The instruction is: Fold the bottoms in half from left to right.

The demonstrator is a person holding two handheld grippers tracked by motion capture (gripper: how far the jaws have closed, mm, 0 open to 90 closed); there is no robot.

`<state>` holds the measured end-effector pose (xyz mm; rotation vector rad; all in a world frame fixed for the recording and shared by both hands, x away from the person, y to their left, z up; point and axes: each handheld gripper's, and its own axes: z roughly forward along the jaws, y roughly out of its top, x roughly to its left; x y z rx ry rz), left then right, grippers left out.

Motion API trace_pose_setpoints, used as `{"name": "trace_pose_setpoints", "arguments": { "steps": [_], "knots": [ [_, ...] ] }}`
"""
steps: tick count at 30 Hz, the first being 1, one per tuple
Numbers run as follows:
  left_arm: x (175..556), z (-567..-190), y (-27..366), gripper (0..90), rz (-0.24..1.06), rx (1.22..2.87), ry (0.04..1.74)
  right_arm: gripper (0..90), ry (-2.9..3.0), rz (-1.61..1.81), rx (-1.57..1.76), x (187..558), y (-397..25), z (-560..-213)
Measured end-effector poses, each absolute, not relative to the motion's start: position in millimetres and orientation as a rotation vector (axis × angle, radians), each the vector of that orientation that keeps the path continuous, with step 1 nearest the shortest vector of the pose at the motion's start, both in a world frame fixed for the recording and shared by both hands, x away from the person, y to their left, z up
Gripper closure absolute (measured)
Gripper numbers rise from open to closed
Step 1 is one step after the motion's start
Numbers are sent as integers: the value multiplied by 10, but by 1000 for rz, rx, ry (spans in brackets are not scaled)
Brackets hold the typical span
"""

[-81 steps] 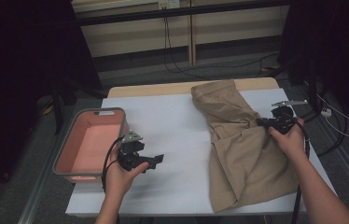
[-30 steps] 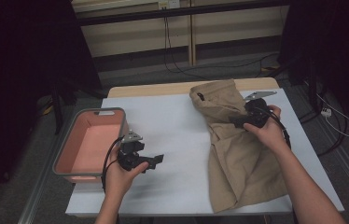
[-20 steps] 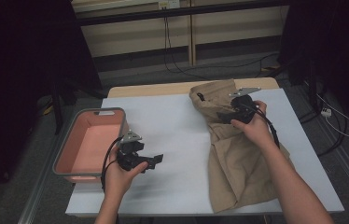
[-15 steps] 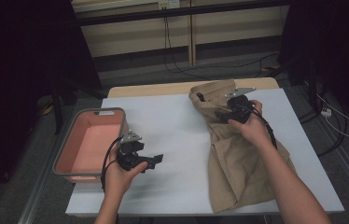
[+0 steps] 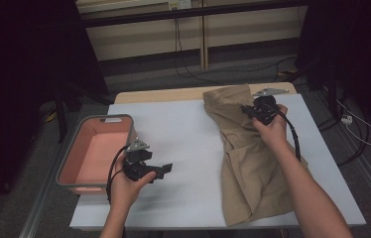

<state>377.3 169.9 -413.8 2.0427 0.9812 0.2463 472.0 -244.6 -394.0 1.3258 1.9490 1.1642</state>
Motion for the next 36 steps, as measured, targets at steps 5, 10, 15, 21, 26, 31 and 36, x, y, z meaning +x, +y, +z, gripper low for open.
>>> {"name": "trace_pose_setpoints", "arguments": {
  "steps": [5,10,15,21,26,31,36],
  "knots": [
    [3774,-4147,1686,74,241,2044,989,897,1855,1147,1447,4826,-2709,-4003],
    [3773,-4150,1661,74,235,2045,979,897,1785,1103,1558,4972,-2972,-4078],
    [3786,-4181,1652,75,231,2055,985,897,1779,1012,1625,5107,-3123,-4237],
    [3800,-4182,1679,75,236,2055,992,895,1869,975,1625,5175,-3131,-4430],
    [3796,-4174,1660,76,240,2051,984,897,1934,961,1566,5160,-3033,-4394],
    [3803,-4178,1627,76,233,2054,977,896,1946,930,1514,5164,-2849,-4343],
    [3807,-4176,1640,76,232,2052,972,831,1922,929,1553,5160,-2951,-4370]
  ]
}}
